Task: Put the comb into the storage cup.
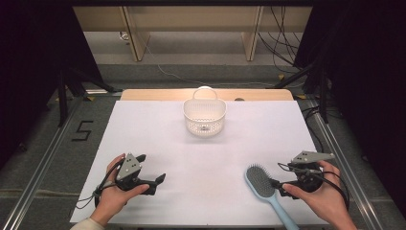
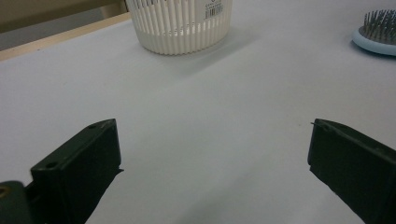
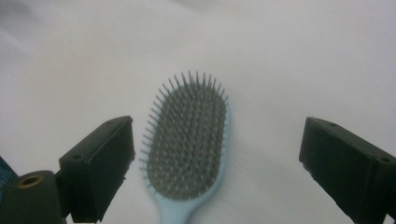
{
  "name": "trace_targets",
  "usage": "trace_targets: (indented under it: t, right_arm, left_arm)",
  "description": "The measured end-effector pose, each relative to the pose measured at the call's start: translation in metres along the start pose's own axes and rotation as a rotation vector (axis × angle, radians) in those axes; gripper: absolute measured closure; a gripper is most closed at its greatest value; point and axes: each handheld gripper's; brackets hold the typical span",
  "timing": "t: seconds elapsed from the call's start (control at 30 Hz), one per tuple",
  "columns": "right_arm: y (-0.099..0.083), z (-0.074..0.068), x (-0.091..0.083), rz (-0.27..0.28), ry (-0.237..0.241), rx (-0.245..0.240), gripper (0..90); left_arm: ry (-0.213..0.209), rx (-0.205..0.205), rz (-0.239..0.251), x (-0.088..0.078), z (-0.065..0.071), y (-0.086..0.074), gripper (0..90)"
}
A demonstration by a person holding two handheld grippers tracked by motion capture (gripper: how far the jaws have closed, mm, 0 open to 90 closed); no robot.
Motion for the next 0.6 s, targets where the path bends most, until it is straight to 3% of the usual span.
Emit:
trace_targets:
  t: [0.03, 0.07, 0.1, 0.23, 0.47, 0.6]
  right_arm:
    - [-0.0011, 0.0010, 0.0009, 0.052, 0.000, 0.001, 9.2]
    - [-0.0011, 0.0010, 0.0009, 0.052, 0.000, 0.001, 9.2]
    - [-0.0023, 0.0015, 0.0010, 0.085, -0.017, -0.008, 8.4]
    - [-0.0039, 0.0023, 0.0013, 0.094, -0.016, -0.016, 6.6]
    - [-0.0068, 0.0032, 0.0043, 0.015, 0.005, -0.025, 6.2]
    - [-0.0062, 0.0034, 0.0080, -0.095, 0.042, -0.040, 7.3]
  left_arm:
    - [0.001, 0.000, 0.003, 0.0000, -0.0002, 0.0001, 2.0]
    - [0.001, 0.000, 0.003, 0.0000, -0.0002, 0.0001, 2.0]
    - [0.003, -0.001, 0.003, -0.0003, -0.0006, 0.0003, 2.0]
    - [0.004, -0.001, 0.002, -0.0001, -0.0005, 0.0002, 2.0]
    - [0.003, 0.002, 0.003, 0.0003, 0.0001, 0.0006, 2.0]
    - [0.002, 0.003, 0.004, -0.0001, 0.0000, 0.0011, 1.9]
Point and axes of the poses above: each handheld gripper's, and its own axes: x roughly forward along the jaws, y roughly out of its top, z roughly to its right, and after that the axes turned 9 degrees about -x, right-handed
